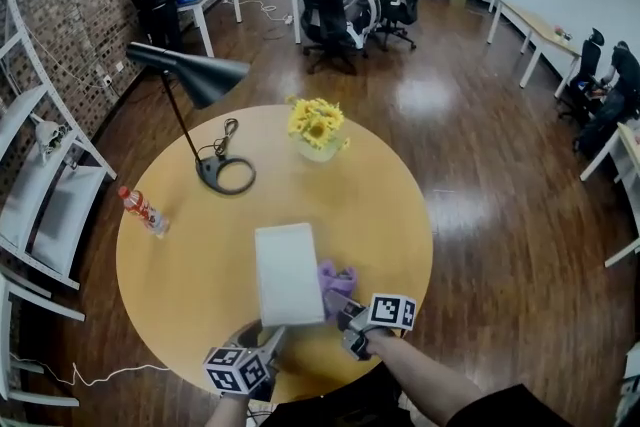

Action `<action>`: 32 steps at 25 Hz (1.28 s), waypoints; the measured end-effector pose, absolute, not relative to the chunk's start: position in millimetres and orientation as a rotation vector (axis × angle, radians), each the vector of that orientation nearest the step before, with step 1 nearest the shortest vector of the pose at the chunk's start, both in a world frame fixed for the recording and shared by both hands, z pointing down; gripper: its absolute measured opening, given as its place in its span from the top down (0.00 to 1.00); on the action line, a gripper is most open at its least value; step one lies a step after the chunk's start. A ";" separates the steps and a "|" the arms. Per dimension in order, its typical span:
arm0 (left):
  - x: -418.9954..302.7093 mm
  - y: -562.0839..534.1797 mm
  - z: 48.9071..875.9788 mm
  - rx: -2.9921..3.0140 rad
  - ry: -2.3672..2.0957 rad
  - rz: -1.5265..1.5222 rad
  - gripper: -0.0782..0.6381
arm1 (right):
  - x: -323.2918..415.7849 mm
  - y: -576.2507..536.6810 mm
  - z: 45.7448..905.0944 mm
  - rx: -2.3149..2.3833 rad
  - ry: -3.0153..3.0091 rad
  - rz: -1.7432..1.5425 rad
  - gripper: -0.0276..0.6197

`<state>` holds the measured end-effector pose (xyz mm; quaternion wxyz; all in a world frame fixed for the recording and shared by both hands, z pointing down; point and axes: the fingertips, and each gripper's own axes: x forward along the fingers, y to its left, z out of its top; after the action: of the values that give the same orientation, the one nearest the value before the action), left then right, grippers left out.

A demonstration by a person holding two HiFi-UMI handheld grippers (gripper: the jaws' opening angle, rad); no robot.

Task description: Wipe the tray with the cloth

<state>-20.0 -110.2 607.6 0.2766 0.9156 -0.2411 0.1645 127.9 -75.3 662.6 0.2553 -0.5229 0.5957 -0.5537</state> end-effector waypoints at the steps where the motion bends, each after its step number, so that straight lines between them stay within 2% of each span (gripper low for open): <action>1: -20.2 -110.9 607.7 2.458 -0.651 0.436 0.58 | 122.2 -68.8 664.2 -1.382 1.591 -1.534 0.82; 7: -21.3 -113.9 607.6 2.435 -0.707 0.393 0.58 | 100.7 -42.4 663.4 -1.328 1.640 -1.612 0.82; 19: -24.8 -109.9 607.9 2.404 -0.745 0.342 0.57 | 93.6 -22.5 641.0 -1.414 1.819 -1.522 0.82; 25: -25.7 -114.2 605.1 2.371 -0.694 0.295 0.58 | 126.5 -65.9 586.2 -1.481 1.985 -1.315 0.82; 32: -22.5 -106.3 594.7 2.396 -0.565 0.277 0.58 | 99.2 -147.2 547.0 -1.515 2.232 -1.234 0.82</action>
<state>-22.5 -106.3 594.7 0.3263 0.9143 -0.2157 0.1057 99.2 -147.2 547.0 0.0878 -0.5087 0.7496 -0.4143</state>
